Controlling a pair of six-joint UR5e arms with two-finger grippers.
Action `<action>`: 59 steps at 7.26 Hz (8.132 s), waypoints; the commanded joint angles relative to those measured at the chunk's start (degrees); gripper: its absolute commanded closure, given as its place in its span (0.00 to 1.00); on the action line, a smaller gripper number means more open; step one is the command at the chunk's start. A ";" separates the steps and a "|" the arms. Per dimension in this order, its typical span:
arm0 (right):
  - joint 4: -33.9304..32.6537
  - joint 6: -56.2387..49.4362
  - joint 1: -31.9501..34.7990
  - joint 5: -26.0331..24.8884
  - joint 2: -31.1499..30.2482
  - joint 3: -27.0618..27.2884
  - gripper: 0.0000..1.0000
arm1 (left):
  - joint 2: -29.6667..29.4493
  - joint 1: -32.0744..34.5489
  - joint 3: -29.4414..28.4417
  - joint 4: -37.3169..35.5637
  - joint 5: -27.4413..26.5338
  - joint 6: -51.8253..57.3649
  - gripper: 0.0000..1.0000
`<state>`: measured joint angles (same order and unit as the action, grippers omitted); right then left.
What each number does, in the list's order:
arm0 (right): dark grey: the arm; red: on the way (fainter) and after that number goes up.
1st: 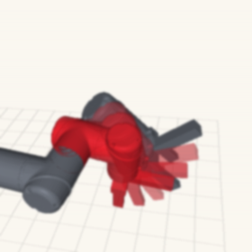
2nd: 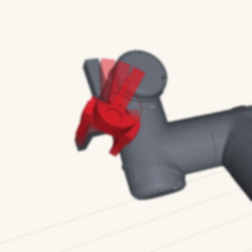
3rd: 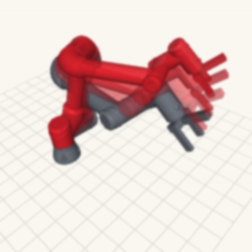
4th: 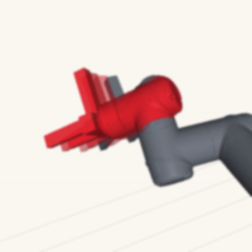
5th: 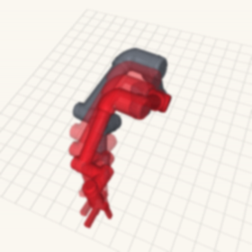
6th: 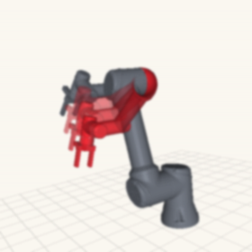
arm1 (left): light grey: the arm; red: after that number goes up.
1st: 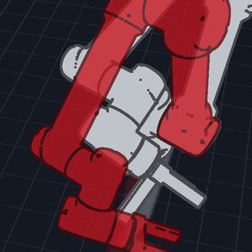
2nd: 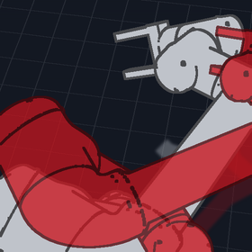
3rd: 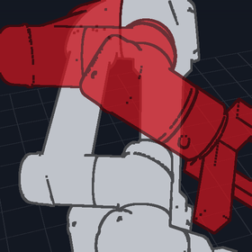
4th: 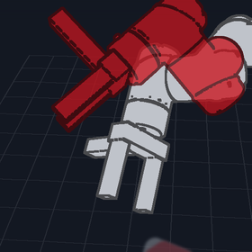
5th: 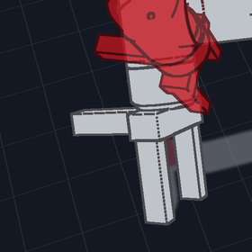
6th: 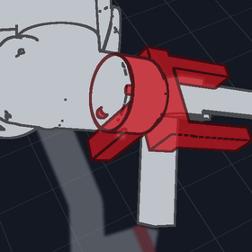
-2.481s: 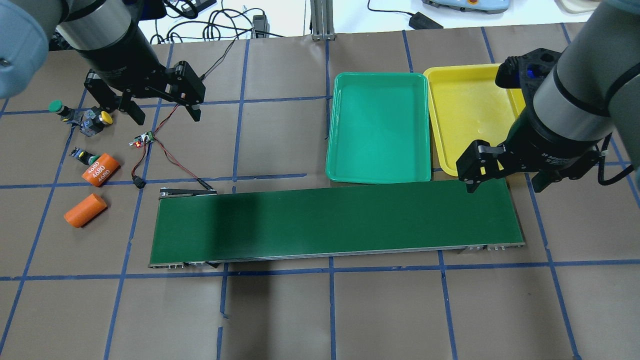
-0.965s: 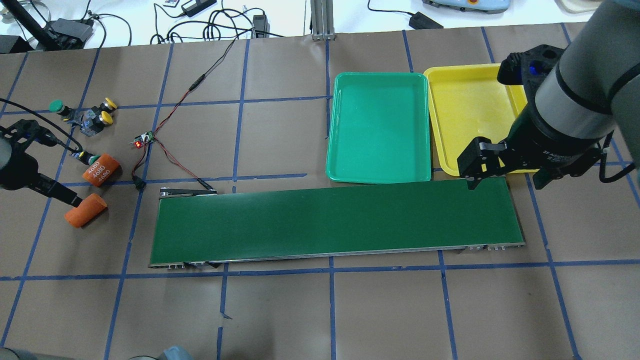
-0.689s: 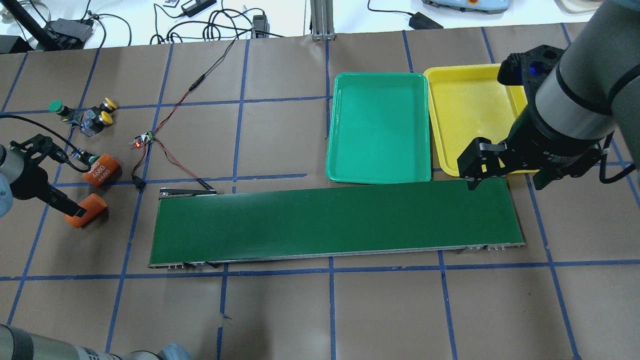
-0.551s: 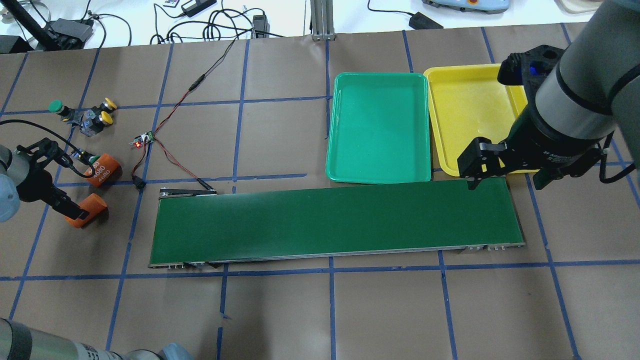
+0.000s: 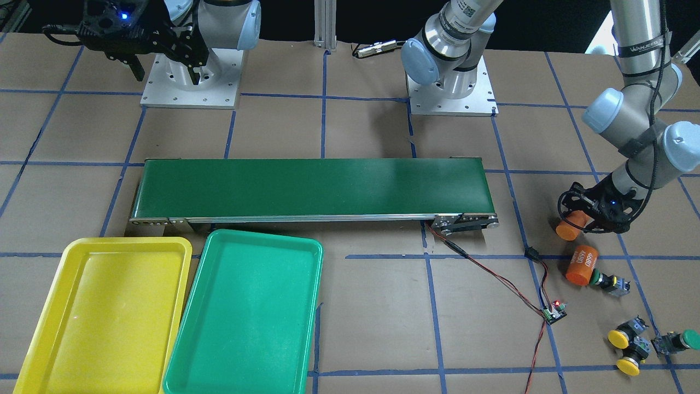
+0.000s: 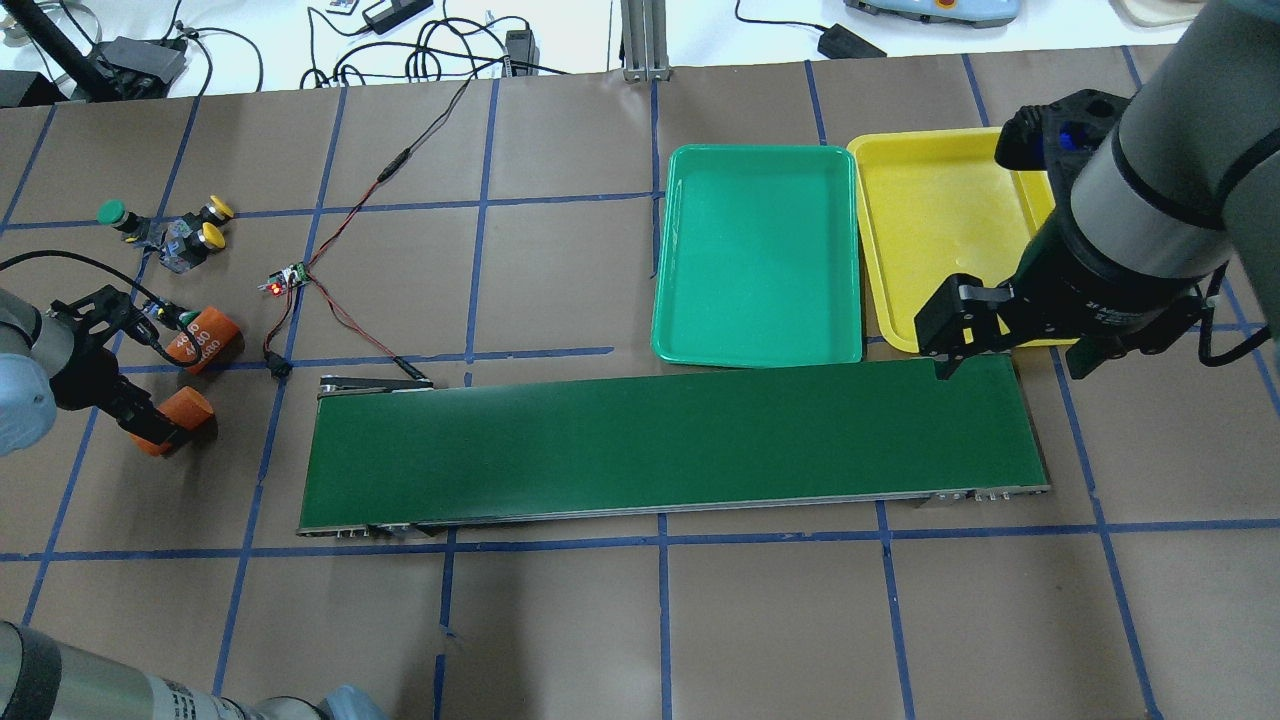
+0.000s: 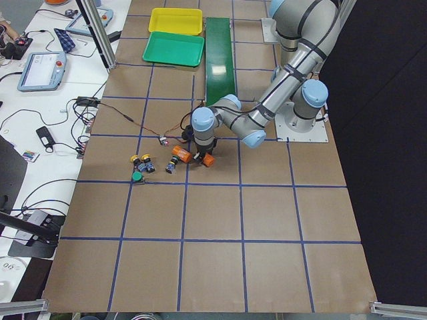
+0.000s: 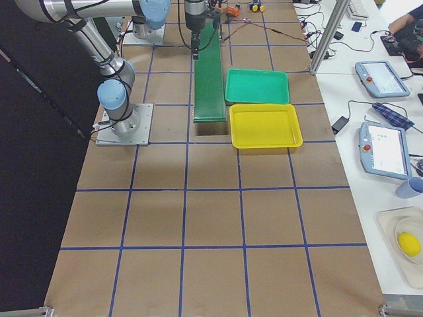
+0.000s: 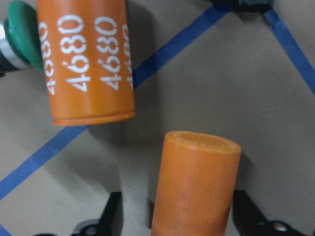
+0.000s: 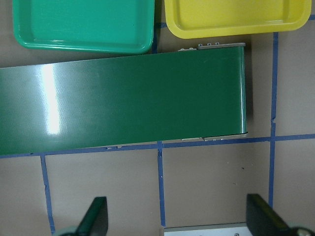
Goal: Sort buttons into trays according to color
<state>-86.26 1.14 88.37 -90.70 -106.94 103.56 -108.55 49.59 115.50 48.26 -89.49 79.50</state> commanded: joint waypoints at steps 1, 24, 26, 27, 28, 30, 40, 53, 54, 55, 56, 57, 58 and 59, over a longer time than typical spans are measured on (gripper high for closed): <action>-0.05 0.00 0.04 0.00 0.06 0.06 0.00 | 5.50 0.42 1.56 4.80 0.36 0.04 1.00; -0.05 0.00 -0.13 -0.79 0.06 0.07 0.00 | -9.20 4.99 -13.11 6.77 -2.28 -11.78 0.00; -0.14 0.00 -0.39 -0.88 -0.02 0.07 0.00 | -10.72 5.34 -13.72 6.41 -2.45 -13.67 0.00; -0.23 0.00 -0.40 -0.88 -0.03 0.07 0.00 | -9.94 5.69 -13.72 6.50 -2.27 -13.67 0.42; -0.23 0.00 -0.40 -0.88 -0.03 0.07 0.00 | -9.50 6.04 -13.81 6.50 -2.53 -13.67 0.93; -0.14 0.09 -0.40 -0.88 -0.03 0.07 0.00 | -8.26 6.92 -15.56 7.11 -2.01 -13.67 1.00; -0.14 -1.06 -2.23 -0.36 -0.29 0.07 0.00 | 24.52 26.24 11.12 17.23 0.54 1.10 1.00; -0.05 -0.70 -4.61 0.17 -0.38 0.24 0.00 | -13.17 7.63 -30.32 19.42 -6.04 2.92 0.00; -0.14 -0.53 -4.61 0.17 -0.38 0.24 0.00 | -14.57 7.54 -30.68 18.38 -5.88 -0.19 0.00; -0.14 -0.53 -4.61 0.26 -0.38 0.24 0.00 | -15.28 7.54 -30.69 17.15 -5.88 -7.62 0.00; 0.03 -0.01 -4.70 0.09 -0.46 0.24 0.00 | -16.68 7.54 -30.60 14.79 -5.79 -15.35 0.00; 0.30 0.00 -4.70 0.00 -0.47 0.24 0.00 | -18.26 7.63 -30.42 14.41 -5.18 -23.08 0.00; -0.05 -0.09 -4.61 0.09 -0.38 0.24 0.00 | -18.54 7.80 -30.51 15.02 -5.17 -25.25 0.00; -0.05 -0.18 -4.61 0.09 -0.46 0.24 0.00 | -18.98 7.80 -30.60 15.11 -5.17 -28.23 0.00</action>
<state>-86.22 1.04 83.72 -90.63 -107.37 103.80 -126.83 57.32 84.98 63.25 -94.74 55.65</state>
